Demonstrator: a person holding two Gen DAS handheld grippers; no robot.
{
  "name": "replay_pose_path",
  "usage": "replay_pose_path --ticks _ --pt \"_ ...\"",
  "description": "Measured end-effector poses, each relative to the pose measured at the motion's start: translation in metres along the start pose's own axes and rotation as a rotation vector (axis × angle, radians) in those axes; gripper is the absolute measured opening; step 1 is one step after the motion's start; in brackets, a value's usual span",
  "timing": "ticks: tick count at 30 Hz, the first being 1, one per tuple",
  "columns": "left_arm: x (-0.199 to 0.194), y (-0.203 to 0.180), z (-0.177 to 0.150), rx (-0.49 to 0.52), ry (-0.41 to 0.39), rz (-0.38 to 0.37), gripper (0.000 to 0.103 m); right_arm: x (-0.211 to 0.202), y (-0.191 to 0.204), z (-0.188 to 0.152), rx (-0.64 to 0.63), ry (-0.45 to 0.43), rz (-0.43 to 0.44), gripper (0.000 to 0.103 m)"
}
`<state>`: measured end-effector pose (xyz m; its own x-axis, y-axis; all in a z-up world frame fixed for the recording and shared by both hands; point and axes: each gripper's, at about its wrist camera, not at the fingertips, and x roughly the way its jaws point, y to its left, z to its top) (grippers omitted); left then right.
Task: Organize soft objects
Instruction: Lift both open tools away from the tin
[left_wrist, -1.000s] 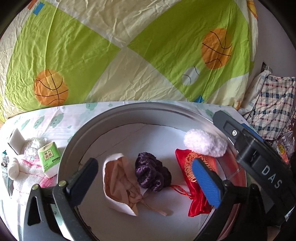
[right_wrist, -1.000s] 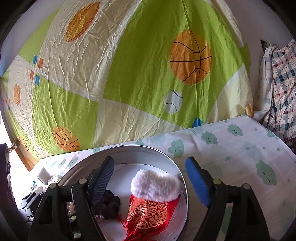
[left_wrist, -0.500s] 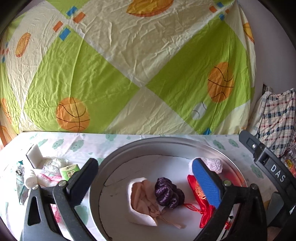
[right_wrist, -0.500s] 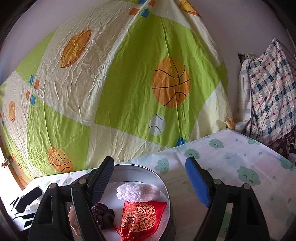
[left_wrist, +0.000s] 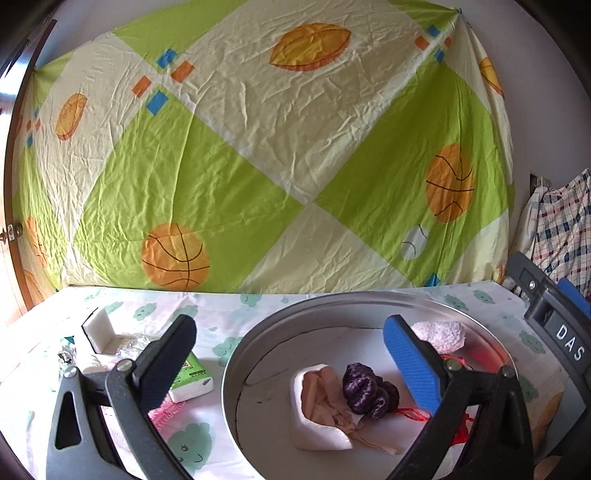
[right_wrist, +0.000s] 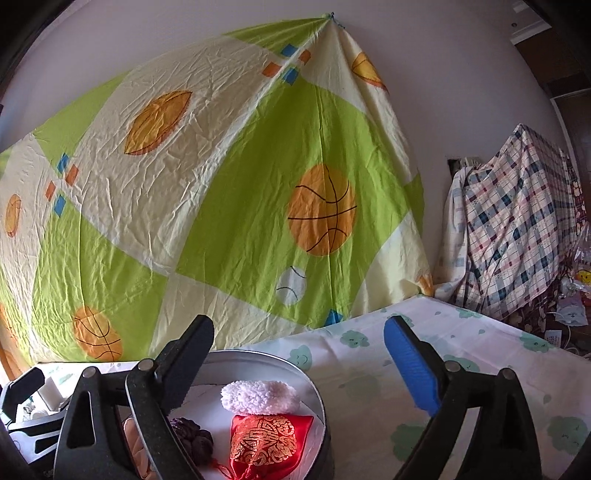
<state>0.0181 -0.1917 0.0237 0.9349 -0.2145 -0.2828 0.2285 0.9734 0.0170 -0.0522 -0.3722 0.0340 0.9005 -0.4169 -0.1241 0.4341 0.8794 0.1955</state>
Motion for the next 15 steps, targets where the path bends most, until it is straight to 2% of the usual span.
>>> replay_pose_path --ticks 6,11,15 --pt "-0.005 -0.004 -0.006 0.055 -0.036 0.030 0.103 -0.011 0.006 -0.003 0.006 -0.011 0.005 0.095" --pt "-0.009 -0.004 -0.010 0.080 -0.041 0.015 0.103 -0.016 0.018 -0.007 -0.049 -0.013 0.009 0.095" --pt "-0.013 0.007 -0.011 0.041 -0.033 -0.018 0.103 -0.027 0.019 -0.007 -0.047 -0.052 -0.011 0.095"
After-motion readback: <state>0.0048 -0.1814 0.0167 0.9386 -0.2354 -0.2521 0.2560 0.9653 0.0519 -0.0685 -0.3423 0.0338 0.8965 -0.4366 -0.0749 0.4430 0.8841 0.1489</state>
